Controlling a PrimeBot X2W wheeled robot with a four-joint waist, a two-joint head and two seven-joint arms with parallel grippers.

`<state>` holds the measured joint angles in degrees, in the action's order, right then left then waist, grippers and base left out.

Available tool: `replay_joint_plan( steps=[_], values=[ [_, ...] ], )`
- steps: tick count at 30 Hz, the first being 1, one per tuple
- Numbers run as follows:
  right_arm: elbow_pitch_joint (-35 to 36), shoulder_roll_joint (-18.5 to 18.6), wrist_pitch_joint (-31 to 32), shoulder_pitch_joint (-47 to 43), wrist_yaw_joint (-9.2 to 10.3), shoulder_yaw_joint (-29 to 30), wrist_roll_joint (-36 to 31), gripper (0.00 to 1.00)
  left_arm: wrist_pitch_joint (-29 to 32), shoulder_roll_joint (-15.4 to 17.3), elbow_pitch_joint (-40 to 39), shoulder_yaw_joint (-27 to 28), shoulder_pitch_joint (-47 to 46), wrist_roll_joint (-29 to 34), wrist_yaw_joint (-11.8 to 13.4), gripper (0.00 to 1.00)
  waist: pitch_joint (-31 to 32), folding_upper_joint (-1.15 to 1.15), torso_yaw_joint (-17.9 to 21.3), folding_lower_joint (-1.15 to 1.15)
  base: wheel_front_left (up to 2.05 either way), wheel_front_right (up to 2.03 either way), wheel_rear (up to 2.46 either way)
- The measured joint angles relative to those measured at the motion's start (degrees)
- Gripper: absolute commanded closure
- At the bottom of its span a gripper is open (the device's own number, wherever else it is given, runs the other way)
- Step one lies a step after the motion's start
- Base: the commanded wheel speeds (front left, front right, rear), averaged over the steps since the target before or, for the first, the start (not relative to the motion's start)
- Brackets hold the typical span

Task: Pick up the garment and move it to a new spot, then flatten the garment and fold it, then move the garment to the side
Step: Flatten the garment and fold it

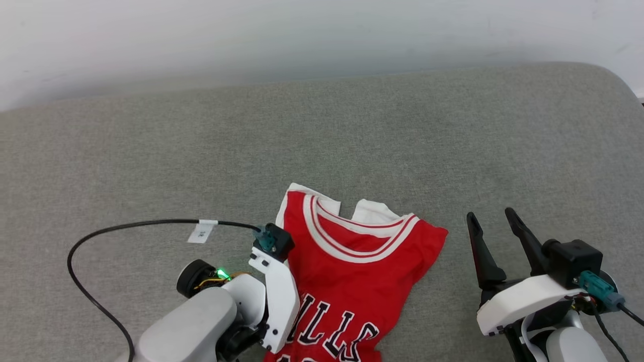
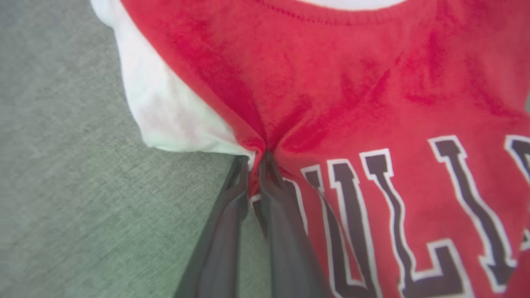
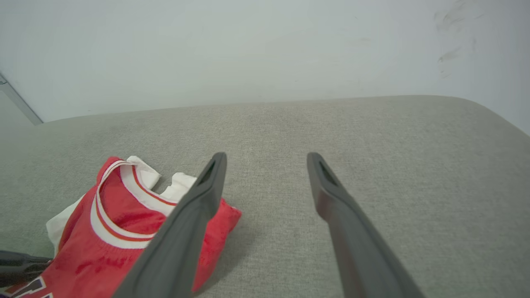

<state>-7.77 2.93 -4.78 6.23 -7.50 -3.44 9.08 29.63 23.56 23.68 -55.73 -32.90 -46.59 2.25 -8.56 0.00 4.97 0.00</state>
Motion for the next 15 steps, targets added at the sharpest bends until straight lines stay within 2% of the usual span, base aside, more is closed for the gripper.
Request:
replay_joint_plan(
  steps=[5,8,15],
  values=[
    [-0.60,0.00,-0.20,-0.04,0.00,-0.02,0.23,0.00,-6.70,-0.75,-2.48,-0.82,-1.55,5.38,1.82,1.00,1.19,0.00,-1.23,0.00,0.00,0.00,0.00],
    [-0.58,-0.02,-0.12,-0.06,0.00,-0.24,0.53,0.00,-8.25,-2.03,-5.09,-2.26,-2.48,7.60,1.88,1.00,1.78,0.00,-2.08,0.00,0.00,0.00,0.00],
    [-0.07,-0.01,0.30,-0.05,0.00,-0.26,0.44,0.00,-6.21,-6.31,-8.27,-9.80,-1.47,10.01,-2.19,1.00,1.77,0.00,-3.19,0.00,0.00,0.00,0.00]
  ],
)
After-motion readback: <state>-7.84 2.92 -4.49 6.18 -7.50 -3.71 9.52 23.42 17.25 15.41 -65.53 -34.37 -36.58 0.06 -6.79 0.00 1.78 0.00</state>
